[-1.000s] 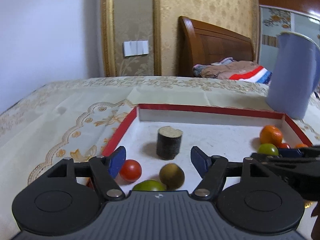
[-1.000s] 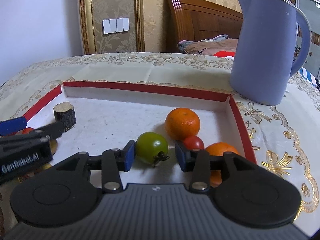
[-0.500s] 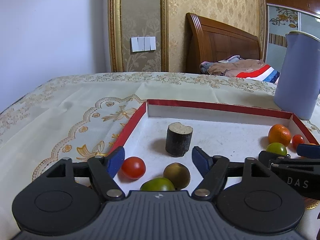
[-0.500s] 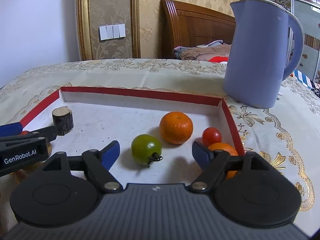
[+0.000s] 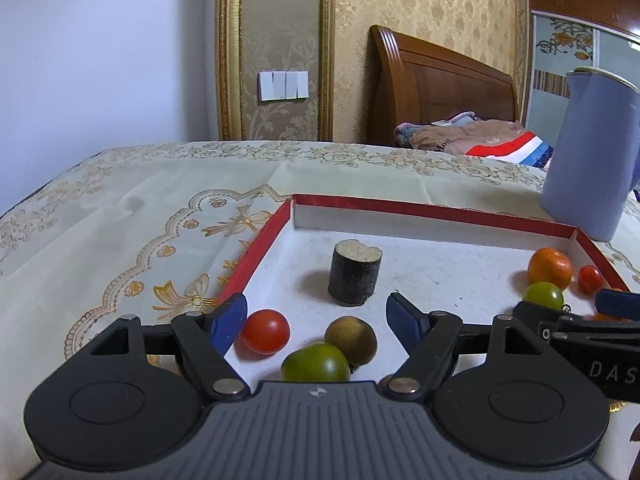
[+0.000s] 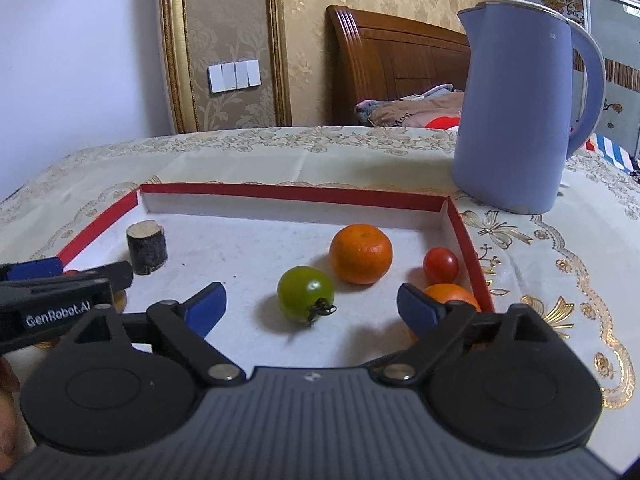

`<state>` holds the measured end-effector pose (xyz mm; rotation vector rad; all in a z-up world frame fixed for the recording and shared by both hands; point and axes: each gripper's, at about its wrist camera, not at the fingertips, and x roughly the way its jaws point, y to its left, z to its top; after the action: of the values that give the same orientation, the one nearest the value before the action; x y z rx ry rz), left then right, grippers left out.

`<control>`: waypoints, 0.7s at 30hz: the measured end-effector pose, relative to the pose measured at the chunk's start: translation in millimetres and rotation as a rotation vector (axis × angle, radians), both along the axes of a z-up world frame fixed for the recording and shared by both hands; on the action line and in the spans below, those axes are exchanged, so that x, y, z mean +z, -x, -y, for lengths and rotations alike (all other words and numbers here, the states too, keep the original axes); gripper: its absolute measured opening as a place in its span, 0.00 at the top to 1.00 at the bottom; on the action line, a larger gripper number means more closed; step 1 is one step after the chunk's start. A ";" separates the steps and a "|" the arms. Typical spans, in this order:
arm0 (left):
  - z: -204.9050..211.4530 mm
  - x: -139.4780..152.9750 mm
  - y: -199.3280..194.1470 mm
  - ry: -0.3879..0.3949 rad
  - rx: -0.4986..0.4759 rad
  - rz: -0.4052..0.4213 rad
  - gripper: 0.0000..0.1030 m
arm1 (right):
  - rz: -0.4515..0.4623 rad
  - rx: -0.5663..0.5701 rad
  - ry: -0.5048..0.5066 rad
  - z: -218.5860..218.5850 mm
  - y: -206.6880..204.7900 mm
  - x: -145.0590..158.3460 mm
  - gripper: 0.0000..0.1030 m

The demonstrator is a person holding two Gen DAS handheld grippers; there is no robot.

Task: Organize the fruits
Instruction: 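Lift both open grippers away from the tray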

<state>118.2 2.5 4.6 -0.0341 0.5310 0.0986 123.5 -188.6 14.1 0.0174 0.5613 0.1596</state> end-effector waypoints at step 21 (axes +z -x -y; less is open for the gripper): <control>-9.3 1.5 22.1 0.038 -0.012 0.011 0.26 | 0.073 -0.003 -0.005 2.7 28.0 4.5 0.00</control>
<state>96.1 11.8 6.1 -0.0685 0.5216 0.0767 95.4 -191.3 18.7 0.0173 0.4881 0.1577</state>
